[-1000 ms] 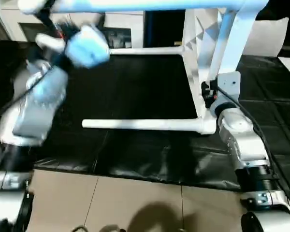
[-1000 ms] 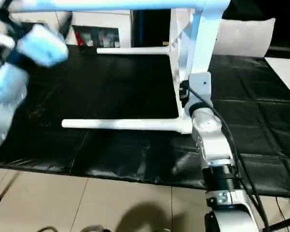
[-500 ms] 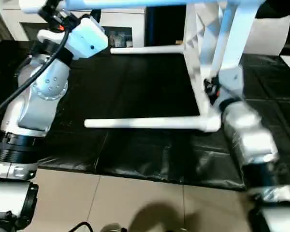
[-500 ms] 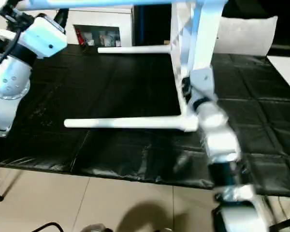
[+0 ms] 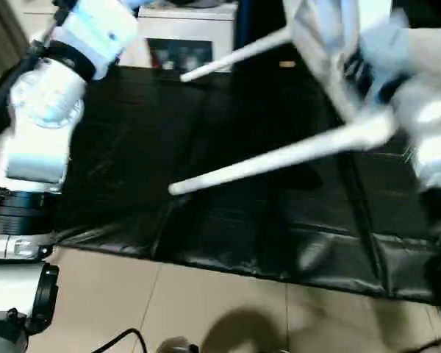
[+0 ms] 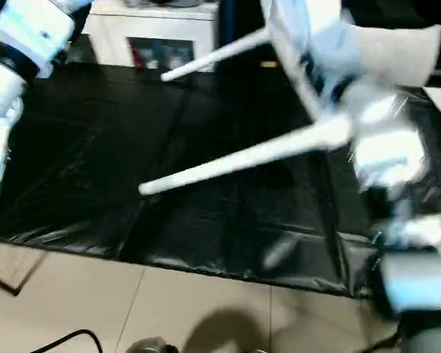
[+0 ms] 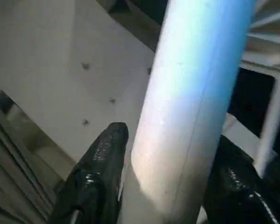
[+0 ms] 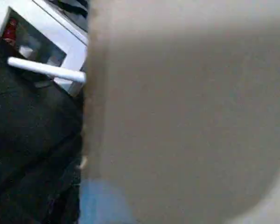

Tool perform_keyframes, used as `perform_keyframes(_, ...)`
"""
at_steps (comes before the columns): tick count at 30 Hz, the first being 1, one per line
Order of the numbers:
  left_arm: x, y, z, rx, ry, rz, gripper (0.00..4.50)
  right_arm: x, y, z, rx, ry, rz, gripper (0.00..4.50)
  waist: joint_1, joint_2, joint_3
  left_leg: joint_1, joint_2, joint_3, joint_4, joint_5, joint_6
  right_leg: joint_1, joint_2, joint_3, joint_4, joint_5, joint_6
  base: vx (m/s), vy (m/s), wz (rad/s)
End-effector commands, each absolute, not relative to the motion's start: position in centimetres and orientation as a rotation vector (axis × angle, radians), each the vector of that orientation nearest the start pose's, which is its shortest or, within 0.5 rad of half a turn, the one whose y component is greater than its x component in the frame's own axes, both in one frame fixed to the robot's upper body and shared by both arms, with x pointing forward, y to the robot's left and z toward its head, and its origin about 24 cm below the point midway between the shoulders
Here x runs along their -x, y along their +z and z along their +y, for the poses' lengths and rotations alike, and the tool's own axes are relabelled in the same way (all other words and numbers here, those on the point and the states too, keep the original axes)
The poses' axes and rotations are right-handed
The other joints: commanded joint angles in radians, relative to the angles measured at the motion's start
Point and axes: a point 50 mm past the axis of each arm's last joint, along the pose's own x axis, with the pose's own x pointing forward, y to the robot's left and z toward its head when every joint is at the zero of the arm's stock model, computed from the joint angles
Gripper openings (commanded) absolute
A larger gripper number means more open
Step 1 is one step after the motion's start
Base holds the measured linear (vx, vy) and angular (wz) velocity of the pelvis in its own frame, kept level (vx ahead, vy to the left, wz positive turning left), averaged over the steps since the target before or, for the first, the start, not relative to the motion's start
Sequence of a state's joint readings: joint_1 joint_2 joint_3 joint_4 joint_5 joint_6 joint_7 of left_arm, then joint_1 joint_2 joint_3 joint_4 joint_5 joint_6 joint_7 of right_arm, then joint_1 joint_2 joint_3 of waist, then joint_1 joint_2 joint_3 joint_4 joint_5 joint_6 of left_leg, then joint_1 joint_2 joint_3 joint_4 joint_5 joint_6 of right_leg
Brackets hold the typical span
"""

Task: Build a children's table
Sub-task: Flip table

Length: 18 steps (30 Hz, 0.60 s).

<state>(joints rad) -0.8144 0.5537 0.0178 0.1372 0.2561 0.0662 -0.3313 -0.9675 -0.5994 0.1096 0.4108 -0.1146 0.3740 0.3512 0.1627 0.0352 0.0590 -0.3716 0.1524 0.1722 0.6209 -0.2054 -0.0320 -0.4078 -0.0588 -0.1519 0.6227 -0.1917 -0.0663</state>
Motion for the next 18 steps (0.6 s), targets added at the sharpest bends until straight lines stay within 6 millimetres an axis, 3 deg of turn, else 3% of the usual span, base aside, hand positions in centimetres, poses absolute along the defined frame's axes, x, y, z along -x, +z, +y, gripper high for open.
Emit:
perform_keyframes(1, -34.9, 24.9, 18.5, -0.723, -0.290, -0.356, 1.99, -38.2, 27.0, -20.3, 0.888, 0.246, -0.097, 1.95, -0.005, -0.037, -0.076, 0.006, 0.075, -0.028, -0.053, -0.032, 0.089, 0.066, -0.117, 0.088, -0.076, -0.257, -0.069, 0.000, 0.000, 0.00)
perform_keyframes(4, -34.5, 24.0, 17.6, -0.633, -0.376, -0.304, 1.88, -38.3, 28.3, -20.4, 0.925, 0.280, -0.098, 1.95, 0.001, -0.041, -0.070, 0.002, 0.077, -0.027, -0.051, -0.049, 0.094, 0.061, -0.114, 0.088, -0.082, -0.294, -0.060, 0.000, 0.000, 0.00)
perform_keyframes(6, -34.4, 23.7, 17.2, -0.569, -0.384, -0.295, 1.80, -38.4, 29.3, -20.0, 0.873, 0.307, -0.133, 1.95, 0.000, -0.037, -0.068, 0.004, 0.077, -0.028, -0.052, -0.070, 0.085, 0.061, -0.118, 0.086, -0.087, -0.323, -0.056, 0.000, 0.000, 0.00)
perform_keyframes(8, -34.5, 23.6, 17.3, -0.542, -0.368, -0.293, 1.77, -38.4, 30.3, -19.5, 0.814, 0.320, -0.191, 2.51, -0.003, -0.043, -0.066, 0.005, 0.077, -0.028, -0.054, -0.097, 0.078, 0.061, -0.117, 0.084, -0.096, -0.358, -0.036, 0.000, 0.000, 0.00)
perform_keyframes(11, -34.6, 23.6, 17.7, -0.524, -0.339, -0.280, 1.75, -38.3, 31.2, -18.7, 0.751, 0.370, -0.282, 2.76, -0.009, -0.046, -0.066, 0.009, 0.078, -0.032, -0.056, -0.125, 0.065, 0.061, -0.116, 0.083, -0.098, -0.370, -0.013, 0.000, 0.000, 0.00)
perform_keyframes(17, -34.5, 23.3, 18.6, -0.491, -0.296, -0.250, 1.75, -37.2, 32.7, -17.9, 0.699, 0.466, -0.491, 3.14, -0.013, -0.046, -0.067, 0.006, 0.076, -0.032, -0.055, -0.127, 0.073, 0.060, -0.118, 0.082, -0.099, -0.368, -0.018, 0.000, 0.000, 0.00)
perform_keyframes(18, -34.5, 23.1, 18.7, -0.495, -0.298, -0.248, 1.75, -36.8, 33.0, -17.9, 0.688, 0.475, -0.533, 3.47, -0.014, -0.048, -0.067, 0.005, 0.075, -0.032, -0.054, -0.123, 0.076, 0.062, -0.117, 0.081, -0.098, -0.363, -0.019, 0.000, 0.000, 0.00)
